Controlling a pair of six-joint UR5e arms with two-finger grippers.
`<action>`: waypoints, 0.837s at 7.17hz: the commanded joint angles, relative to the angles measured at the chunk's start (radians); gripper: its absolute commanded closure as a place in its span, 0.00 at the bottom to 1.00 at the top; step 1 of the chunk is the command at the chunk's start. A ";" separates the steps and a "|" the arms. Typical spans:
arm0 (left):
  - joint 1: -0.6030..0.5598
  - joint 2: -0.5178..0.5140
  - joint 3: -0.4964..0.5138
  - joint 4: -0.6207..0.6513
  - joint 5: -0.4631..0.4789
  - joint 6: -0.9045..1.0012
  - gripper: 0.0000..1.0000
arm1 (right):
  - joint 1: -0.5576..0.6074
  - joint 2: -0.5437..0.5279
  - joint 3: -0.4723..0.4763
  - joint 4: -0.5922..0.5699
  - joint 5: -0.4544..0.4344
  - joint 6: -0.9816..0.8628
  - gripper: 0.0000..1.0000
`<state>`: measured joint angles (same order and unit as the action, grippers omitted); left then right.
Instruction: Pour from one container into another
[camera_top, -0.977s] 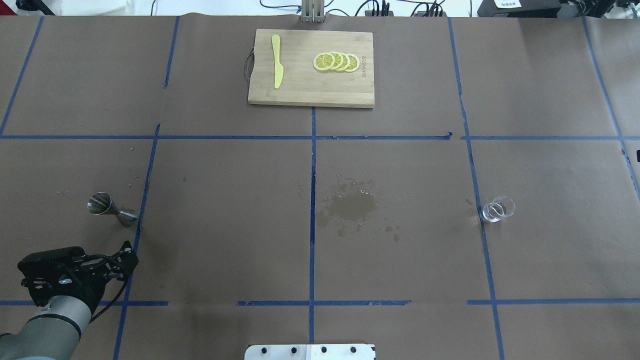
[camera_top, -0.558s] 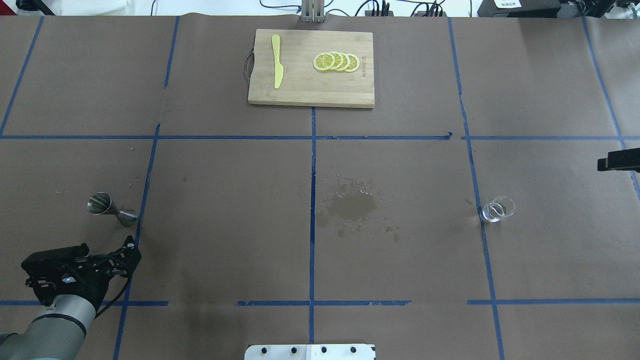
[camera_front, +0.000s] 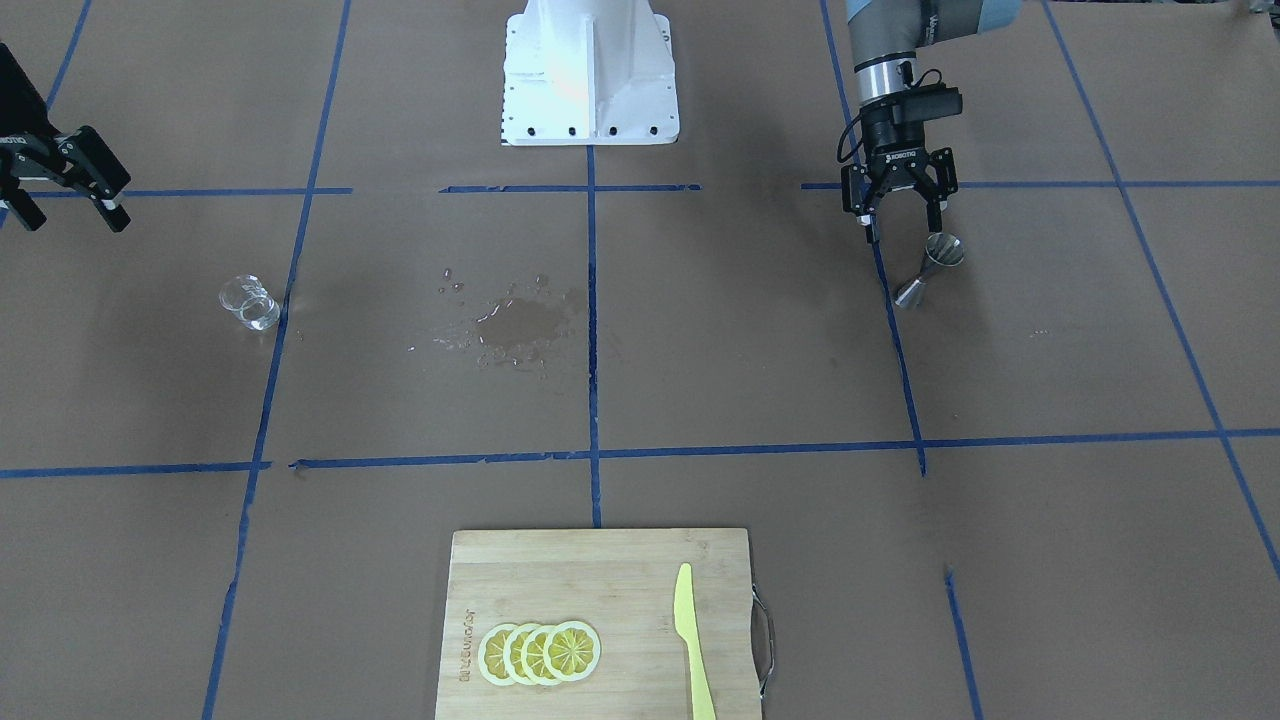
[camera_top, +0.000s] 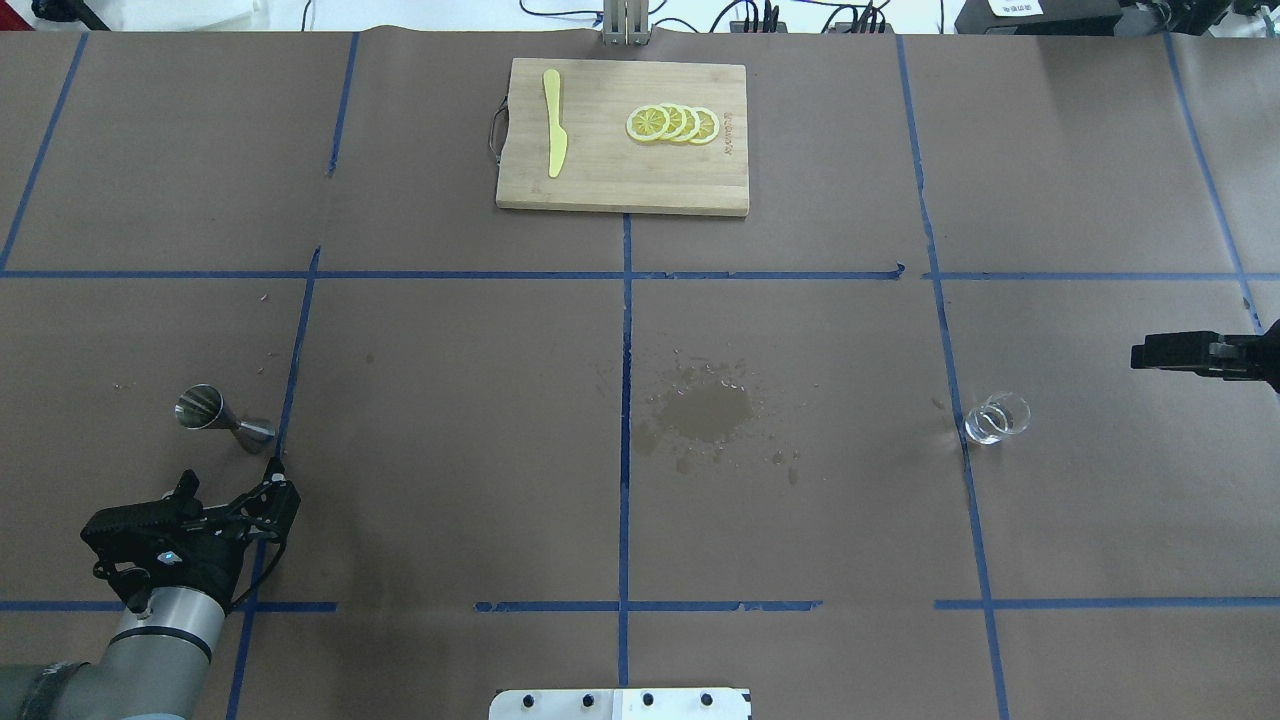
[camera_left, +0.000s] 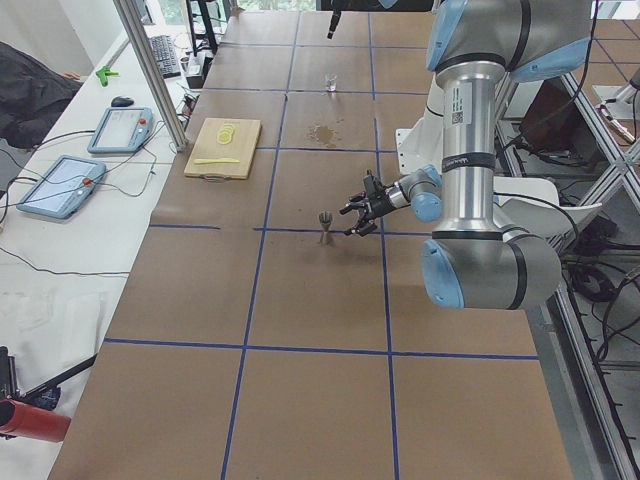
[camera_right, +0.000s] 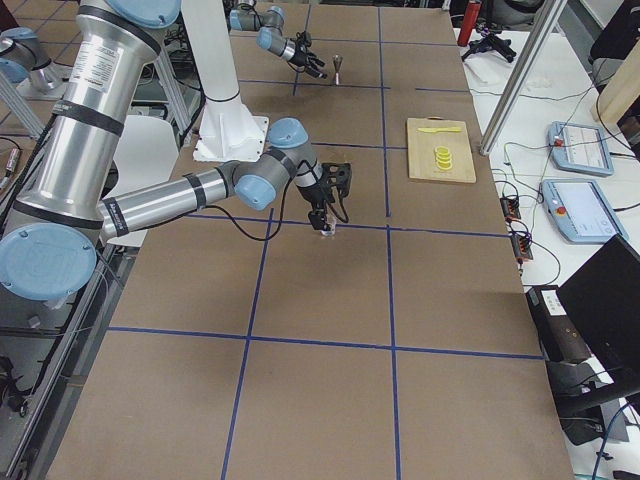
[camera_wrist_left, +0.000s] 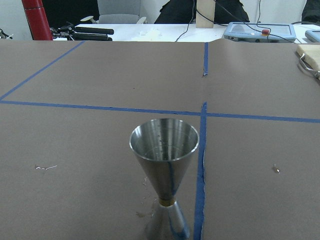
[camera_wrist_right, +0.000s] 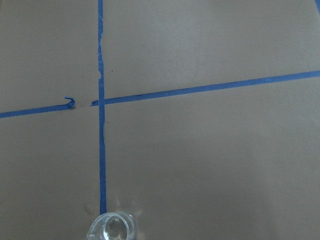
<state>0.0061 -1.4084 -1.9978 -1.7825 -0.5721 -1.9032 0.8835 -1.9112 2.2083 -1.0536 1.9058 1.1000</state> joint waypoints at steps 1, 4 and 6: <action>-0.006 -0.009 0.043 0.001 0.031 -0.004 0.10 | -0.070 -0.009 0.023 0.004 -0.037 0.085 0.00; -0.029 -0.010 0.060 0.002 0.060 -0.005 0.18 | -0.147 -0.020 0.033 0.004 -0.088 0.147 0.00; -0.046 -0.020 0.074 0.000 0.075 -0.005 0.28 | -0.149 -0.020 0.033 0.004 -0.090 0.147 0.00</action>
<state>-0.0286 -1.4216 -1.9331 -1.7813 -0.5100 -1.9082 0.7386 -1.9303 2.2408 -1.0492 1.8188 1.2452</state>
